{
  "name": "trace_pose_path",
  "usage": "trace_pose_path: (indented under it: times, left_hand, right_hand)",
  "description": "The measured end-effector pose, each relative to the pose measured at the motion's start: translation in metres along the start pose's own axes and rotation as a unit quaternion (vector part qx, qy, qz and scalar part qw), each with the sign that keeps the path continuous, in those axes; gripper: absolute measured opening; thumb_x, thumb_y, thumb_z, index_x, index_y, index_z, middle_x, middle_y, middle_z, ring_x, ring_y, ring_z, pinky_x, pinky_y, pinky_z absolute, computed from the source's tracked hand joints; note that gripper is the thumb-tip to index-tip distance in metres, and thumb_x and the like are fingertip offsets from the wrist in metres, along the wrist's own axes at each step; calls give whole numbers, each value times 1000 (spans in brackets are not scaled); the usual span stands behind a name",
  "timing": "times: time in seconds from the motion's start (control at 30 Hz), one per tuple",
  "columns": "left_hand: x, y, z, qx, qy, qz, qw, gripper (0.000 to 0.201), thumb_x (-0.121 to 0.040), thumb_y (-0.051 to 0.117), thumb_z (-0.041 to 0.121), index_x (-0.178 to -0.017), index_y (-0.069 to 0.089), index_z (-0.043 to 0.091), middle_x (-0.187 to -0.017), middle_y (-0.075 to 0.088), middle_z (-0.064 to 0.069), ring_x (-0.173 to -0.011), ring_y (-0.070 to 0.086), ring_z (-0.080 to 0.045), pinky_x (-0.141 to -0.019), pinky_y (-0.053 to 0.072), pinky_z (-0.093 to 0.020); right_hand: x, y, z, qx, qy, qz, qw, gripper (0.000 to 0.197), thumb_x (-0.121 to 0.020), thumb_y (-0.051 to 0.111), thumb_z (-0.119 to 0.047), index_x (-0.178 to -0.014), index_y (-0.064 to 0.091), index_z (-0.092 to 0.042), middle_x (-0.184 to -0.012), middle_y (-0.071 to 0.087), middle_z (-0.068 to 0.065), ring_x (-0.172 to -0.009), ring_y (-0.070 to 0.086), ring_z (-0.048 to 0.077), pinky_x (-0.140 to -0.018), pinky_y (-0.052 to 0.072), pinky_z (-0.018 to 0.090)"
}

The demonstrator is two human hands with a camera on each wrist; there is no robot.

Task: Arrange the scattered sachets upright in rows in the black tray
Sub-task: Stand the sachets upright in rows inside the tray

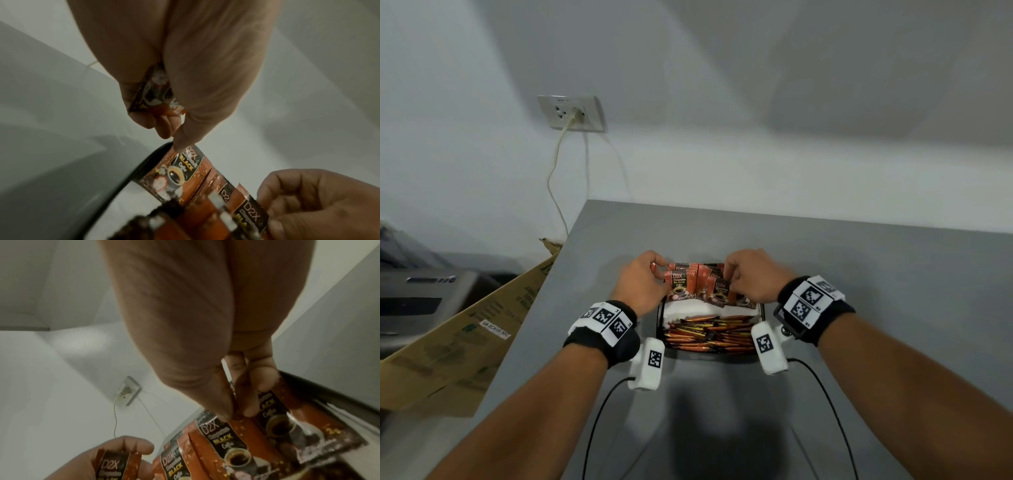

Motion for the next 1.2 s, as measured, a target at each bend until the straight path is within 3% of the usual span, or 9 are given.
trace_pose_path:
  times: [0.23, 0.63, 0.8, 0.97, 1.03, 1.13, 1.2]
  left_hand:
    - [-2, 0, 4, 8, 6, 16, 1000, 27, -82, 72, 1, -98, 59, 19, -77, 63, 6, -67, 57, -5, -55, 39, -14]
    - [-1, 1, -9, -2, -15, 33, 999, 23, -85, 71, 8, -101, 59, 20, -82, 64, 6, -71, 61, -9, -58, 43, -18]
    - [1, 1, -11, 15, -19, 34, 999, 22, -87, 71, 9, -102, 58, 20, -85, 66, 5, -76, 64, -12, -62, 47, -18]
    - [3, 0, -11, 23, -26, 39, 999, 24, -88, 71, 12, -106, 58, 19, -84, 64, 7, -74, 60, -5, -59, 43, -16]
    - [5, -3, -9, 36, -25, 41, 998, 23, -89, 67, 13, -109, 58, 19, -88, 64, 5, -77, 61, -7, -60, 43, -18]
    - [7, -13, 0, 59, -12, 59, 996, 23, -92, 58, 12, -112, 63, 22, -107, 62, -2, -94, 62, -19, -78, 49, -26]
    - [11, -16, 9, 142, -16, 43, 989, 28, -96, 53, 7, -117, 63, 22, -117, 59, -6, -95, 68, -23, -77, 57, -30]
  right_hand:
    - [-9, 7, -7, 47, -9, 42, 998, 12, -89, 60, -2, -93, 64, -13, -94, 67, 6, -76, 68, 21, -69, 62, 42]
    - [-8, 11, -21, 70, -30, 57, 995, 7, -92, 59, -5, -98, 61, -6, -94, 63, 7, -79, 60, 21, -64, 48, 29]
    - [-9, 11, -22, 84, -39, 64, 994, 5, -93, 58, -7, -98, 60, -8, -98, 63, 8, -82, 60, 22, -69, 53, 32]
    - [-6, 10, -22, 97, -42, 80, 991, 6, -94, 62, -12, -99, 60, -10, -102, 61, 8, -85, 61, 23, -76, 57, 38]
    - [-5, 9, -21, 89, -42, 84, 992, 9, -94, 64, -16, -99, 59, -10, -103, 59, 7, -85, 60, 21, -75, 55, 34]
    - [-3, -1, -18, 56, -38, 98, 993, 11, -93, 67, -20, -99, 60, -14, -103, 59, 3, -86, 58, 17, -72, 51, 26]
    - [3, -16, -19, 13, -45, 114, 992, 11, -92, 67, -20, -101, 63, -16, -101, 61, -1, -86, 59, 13, -70, 49, 21]
Point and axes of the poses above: each hand's wrist, its own x-axis away from the middle knuckle, its own y-axis out of the palm, z = x × y, the point moved 7 cm from there along -x, towards the middle knuckle
